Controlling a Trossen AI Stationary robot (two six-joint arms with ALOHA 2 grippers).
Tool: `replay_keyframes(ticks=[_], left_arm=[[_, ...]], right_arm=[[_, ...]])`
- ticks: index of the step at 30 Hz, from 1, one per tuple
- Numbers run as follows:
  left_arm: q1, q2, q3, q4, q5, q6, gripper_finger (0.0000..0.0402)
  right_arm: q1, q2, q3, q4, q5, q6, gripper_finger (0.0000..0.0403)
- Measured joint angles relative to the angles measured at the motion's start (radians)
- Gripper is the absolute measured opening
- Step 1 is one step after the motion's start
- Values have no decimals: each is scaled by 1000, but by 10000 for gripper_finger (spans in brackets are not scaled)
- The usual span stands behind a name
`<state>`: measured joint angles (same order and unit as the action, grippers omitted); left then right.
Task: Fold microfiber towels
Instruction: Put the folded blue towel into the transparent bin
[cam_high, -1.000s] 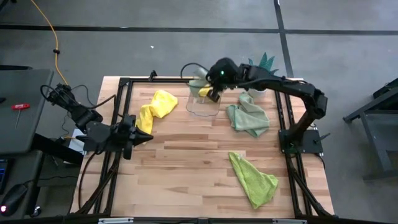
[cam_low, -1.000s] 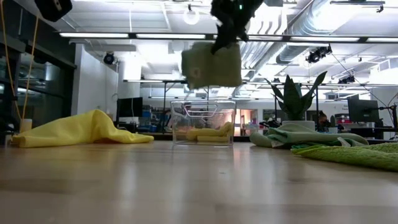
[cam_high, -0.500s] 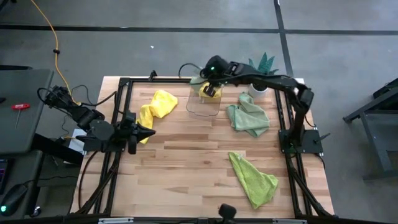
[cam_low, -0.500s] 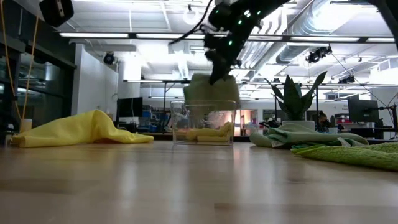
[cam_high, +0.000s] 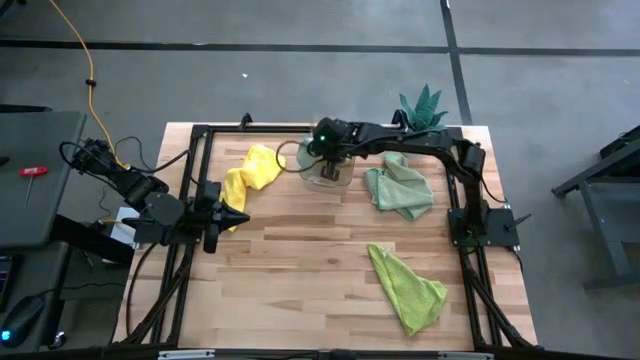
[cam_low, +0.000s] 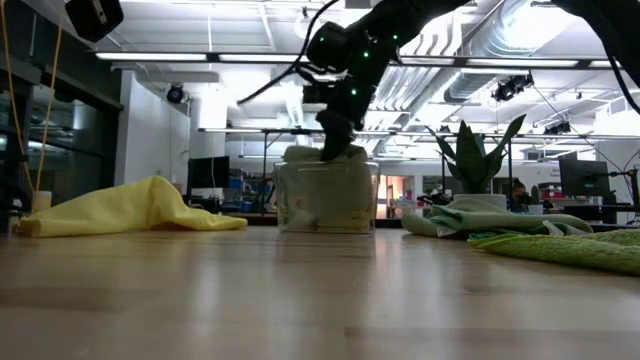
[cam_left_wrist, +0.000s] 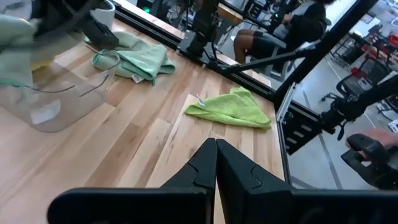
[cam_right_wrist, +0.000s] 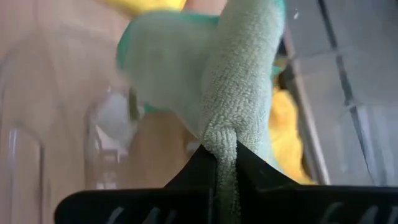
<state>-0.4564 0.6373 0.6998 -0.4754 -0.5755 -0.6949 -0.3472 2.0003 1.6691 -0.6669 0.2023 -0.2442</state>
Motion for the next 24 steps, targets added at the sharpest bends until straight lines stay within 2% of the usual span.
replay_keyframes(ticks=[4, 9, 15, 24], left_arm=[[0, 0, 0, -2, 0, 27, 0], [0, 0, 0, -2, 0, 44, 0], [0, 0, 0, -11, 0, 45, 0], [0, 0, 0, -13, 0, 62, 0]], right_arm=[[24, 12, 0, -82, 16, 0, 0], [45, 15, -26, -138, 86, -1, 0], [42, 14, -26, -211, 98, 0, 0], [43, 14, -26, -75, 31, 70, 0]])
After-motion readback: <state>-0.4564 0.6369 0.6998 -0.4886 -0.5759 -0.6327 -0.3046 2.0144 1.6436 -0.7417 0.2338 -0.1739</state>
